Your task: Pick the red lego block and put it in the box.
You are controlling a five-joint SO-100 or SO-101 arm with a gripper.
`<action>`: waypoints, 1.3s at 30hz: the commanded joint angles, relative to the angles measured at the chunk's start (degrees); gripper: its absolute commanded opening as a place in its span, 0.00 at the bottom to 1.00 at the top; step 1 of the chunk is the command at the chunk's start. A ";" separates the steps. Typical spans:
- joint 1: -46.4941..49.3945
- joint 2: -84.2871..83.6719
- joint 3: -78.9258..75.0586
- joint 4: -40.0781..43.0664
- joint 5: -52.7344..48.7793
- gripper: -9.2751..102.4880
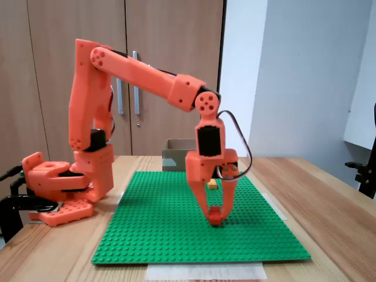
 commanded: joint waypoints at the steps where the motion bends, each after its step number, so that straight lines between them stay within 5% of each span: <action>1: 0.35 5.45 -0.53 0.97 -0.44 0.11; 17: -1.32 19.78 2.02 5.01 0.62 0.14; 39: -24.35 27.95 -7.65 13.54 0.79 0.16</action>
